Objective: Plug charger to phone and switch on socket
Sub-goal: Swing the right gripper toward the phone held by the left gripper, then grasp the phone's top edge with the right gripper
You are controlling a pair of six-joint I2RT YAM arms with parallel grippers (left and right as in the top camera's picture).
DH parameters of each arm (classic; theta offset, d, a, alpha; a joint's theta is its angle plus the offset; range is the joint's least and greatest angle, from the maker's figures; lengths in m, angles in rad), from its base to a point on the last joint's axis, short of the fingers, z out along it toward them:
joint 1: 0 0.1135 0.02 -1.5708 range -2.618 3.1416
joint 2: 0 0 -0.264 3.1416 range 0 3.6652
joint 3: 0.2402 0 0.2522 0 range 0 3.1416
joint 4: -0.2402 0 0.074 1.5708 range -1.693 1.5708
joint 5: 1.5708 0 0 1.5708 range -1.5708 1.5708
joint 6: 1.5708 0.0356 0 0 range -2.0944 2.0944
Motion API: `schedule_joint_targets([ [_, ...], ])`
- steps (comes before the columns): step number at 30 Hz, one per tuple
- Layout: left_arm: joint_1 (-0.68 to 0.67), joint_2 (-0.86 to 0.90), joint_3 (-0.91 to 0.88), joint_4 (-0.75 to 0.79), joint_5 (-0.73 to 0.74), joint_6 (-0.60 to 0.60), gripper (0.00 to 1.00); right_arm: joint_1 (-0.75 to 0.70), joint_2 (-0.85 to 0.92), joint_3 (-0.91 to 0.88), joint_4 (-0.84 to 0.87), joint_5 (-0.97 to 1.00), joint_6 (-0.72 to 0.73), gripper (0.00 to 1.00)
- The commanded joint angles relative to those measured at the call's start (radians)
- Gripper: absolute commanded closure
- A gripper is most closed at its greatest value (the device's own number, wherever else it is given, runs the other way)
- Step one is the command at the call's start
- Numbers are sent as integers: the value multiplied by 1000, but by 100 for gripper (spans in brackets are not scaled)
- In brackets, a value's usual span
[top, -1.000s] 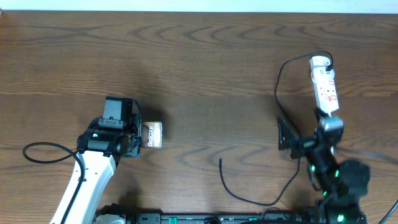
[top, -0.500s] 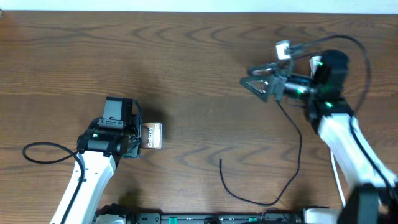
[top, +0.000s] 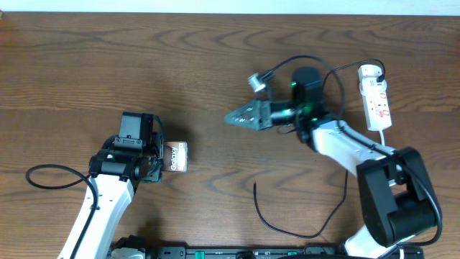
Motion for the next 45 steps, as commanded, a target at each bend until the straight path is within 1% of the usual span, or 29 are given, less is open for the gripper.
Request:
schedule_joint_targets([
  [1,3,-14,26,0,1,3,93,71,-1,12,4,60,-58,1],
  [4,3,-14,26,0,3,1,93,114,-1,12,4,94,-72,1],
  [5,3,-14,26,0,10,1,93,122,-1,12,4,97,-77,7],
  [7,3,-14,26,0,26,-1,93,135,-1,12,4,95,-109,8],
  [10,3,-14,26,0,37,-3,93,143,1,12,2,94,-125,18],
  [14,3,-14,26,0,66,-18,93,148,1,12,2,95,-136,18],
  [15,3,-14,26,0,72,-22,93,149,1,12,2,94,-140,16],
  [17,3,-14,26,0,85,-32,93,150,1,11,2,94,-151,14],
  [22,3,-14,26,1,146,-78,93,182,1,11,-16,116,-194,15],
  [27,3,-14,26,1,187,-90,93,236,1,11,-67,192,-248,17],
  [31,3,-14,26,0,195,-90,93,259,1,11,-61,204,-248,21],
  [37,3,-14,26,-1,241,-132,93,276,3,11,-66,217,-279,24],
  [45,3,-14,26,1,294,-145,93,295,5,11,-66,237,-293,27],
])
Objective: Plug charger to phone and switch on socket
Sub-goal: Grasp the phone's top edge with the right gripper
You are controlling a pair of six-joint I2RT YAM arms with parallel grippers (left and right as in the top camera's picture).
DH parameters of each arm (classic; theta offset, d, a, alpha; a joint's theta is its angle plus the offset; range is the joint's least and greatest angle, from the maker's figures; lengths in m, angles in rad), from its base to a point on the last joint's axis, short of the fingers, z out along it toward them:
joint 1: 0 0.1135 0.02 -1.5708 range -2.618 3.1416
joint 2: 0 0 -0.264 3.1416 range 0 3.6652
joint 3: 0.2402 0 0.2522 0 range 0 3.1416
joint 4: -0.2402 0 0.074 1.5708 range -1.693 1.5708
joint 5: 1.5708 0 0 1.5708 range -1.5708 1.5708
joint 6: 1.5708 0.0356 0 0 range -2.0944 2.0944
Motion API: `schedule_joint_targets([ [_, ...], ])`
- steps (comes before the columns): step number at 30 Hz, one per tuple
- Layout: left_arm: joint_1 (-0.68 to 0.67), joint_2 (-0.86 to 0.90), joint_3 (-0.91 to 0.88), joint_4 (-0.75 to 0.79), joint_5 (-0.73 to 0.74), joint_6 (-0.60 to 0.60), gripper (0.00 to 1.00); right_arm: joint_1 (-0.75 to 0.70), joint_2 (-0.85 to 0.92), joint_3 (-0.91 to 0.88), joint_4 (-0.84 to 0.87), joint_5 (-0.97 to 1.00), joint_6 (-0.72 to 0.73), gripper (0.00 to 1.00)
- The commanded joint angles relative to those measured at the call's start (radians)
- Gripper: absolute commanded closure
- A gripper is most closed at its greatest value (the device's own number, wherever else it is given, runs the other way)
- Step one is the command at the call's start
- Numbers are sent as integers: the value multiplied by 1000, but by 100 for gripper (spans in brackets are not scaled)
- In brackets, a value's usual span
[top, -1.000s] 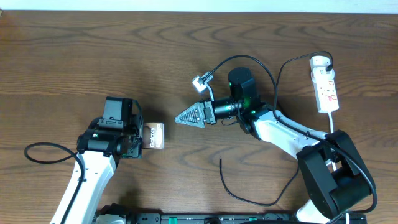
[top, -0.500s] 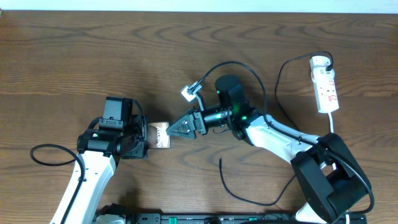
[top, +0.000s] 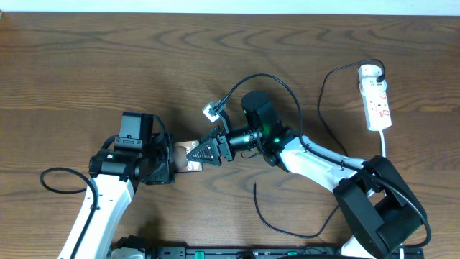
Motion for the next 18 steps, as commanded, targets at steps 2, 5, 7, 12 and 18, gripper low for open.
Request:
schedule_joint_targets([
  [2,2,-14,26,1,39,-34,93,34,5,11,-11,55,-27,27],
  [5,2,-14,26,6,47,-40,93,48,5,11,-25,83,-26,28],
  [7,2,-14,26,12,50,-40,93,52,5,11,-29,91,-18,29],
  [12,2,-14,26,21,49,-48,93,55,5,11,-30,111,16,33],
  [18,2,-14,26,31,48,-69,93,58,5,11,-46,166,68,40],
])
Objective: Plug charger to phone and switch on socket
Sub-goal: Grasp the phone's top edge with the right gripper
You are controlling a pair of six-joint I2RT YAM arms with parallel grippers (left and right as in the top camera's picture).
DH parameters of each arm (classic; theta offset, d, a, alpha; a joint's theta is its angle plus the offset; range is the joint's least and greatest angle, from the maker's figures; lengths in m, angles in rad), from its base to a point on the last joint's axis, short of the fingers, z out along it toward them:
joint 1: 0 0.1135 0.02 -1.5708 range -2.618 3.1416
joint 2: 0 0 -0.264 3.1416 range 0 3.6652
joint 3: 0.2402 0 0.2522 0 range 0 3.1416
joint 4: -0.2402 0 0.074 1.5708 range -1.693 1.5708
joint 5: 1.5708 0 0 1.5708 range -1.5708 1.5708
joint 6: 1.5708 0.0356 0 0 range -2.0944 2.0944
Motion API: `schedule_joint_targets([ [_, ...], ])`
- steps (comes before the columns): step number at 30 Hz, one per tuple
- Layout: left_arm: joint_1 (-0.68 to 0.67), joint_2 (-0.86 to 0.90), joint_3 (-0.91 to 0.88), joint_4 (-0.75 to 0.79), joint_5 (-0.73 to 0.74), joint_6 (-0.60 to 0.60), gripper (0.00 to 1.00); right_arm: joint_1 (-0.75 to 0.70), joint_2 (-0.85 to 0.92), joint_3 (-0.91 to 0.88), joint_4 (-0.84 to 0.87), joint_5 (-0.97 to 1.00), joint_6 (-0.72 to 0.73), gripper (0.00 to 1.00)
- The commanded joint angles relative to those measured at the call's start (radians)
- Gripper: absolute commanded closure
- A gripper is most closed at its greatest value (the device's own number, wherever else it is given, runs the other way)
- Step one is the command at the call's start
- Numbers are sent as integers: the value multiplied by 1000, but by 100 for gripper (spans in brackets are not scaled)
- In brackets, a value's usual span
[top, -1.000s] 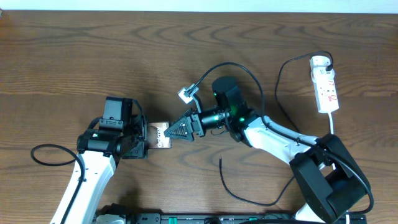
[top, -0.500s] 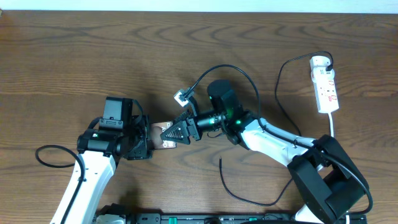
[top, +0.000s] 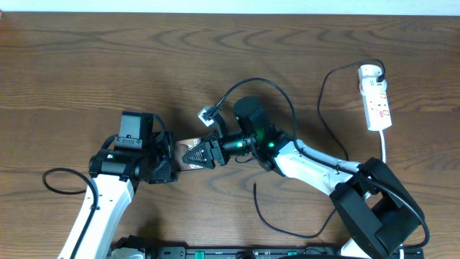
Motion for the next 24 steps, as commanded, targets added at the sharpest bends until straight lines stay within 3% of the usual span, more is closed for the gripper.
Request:
schedule_joint_targets([
  [1,2,-14,26,15,13,-27,93,9,5,11,-5,49,52,40],
  [24,2,-14,26,23,10,-27,93,36,5,11,2,128,238,47],
])
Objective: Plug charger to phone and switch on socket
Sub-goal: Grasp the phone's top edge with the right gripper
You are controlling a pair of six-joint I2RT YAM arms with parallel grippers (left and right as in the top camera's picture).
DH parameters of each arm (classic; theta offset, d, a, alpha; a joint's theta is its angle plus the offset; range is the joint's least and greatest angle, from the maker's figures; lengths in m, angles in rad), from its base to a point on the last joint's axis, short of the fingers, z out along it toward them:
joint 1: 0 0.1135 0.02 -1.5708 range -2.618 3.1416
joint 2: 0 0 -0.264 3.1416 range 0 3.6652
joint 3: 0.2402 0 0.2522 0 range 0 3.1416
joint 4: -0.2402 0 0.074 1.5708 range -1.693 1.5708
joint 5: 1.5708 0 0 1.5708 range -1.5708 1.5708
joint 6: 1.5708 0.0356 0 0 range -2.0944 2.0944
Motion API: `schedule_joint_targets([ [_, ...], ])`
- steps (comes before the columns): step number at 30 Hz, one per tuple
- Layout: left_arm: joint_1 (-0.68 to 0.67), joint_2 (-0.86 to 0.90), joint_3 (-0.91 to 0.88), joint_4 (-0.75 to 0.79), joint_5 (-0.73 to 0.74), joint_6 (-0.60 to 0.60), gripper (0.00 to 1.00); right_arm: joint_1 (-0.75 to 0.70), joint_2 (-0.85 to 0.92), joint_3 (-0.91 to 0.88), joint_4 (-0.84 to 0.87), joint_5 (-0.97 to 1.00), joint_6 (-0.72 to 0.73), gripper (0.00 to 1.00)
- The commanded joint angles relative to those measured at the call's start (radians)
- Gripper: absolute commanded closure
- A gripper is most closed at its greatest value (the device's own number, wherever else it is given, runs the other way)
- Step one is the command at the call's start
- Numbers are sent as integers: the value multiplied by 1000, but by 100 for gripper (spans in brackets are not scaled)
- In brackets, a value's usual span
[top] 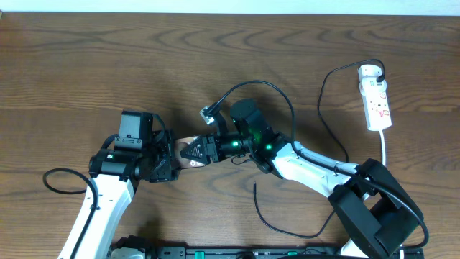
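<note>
The phone [184,142], a brownish slab, shows only as a sliver at mid-left of the overhead view, and my left gripper [167,160] is shut on its left end. My right gripper [185,152] points left and lies over the phone's right part, hiding most of it; I cannot make out how its jaws stand. The black charger cable [287,232] lies loose on the table. Its free plug end [255,185] is right of and below the phone, in neither gripper. The white socket strip [376,97] lies at the far right.
The charger cable loops along the front edge and runs up the right side to the strip. A thin black camera lead [244,86] arcs above the right wrist. The right arm's body stretches across the table's middle right.
My right gripper has shifted slightly further left over the phone. The left gripper, the phone and the cable end have not visibly moved.
My left gripper held the phone at mid-left while the right gripper was far off at centre right. Later the right gripper was at the phone's right end, then further over it, and now covers most of it. The cable end stayed on the table.
</note>
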Motion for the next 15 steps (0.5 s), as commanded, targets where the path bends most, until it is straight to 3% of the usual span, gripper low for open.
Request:
schedule_joint_targets([
  [1,2,-14,26,5,8,-13,93,14,5,11,2,16,30,48],
  [15,2,-14,26,7,10,-13,93,64,5,11,24,91,40,49],
])
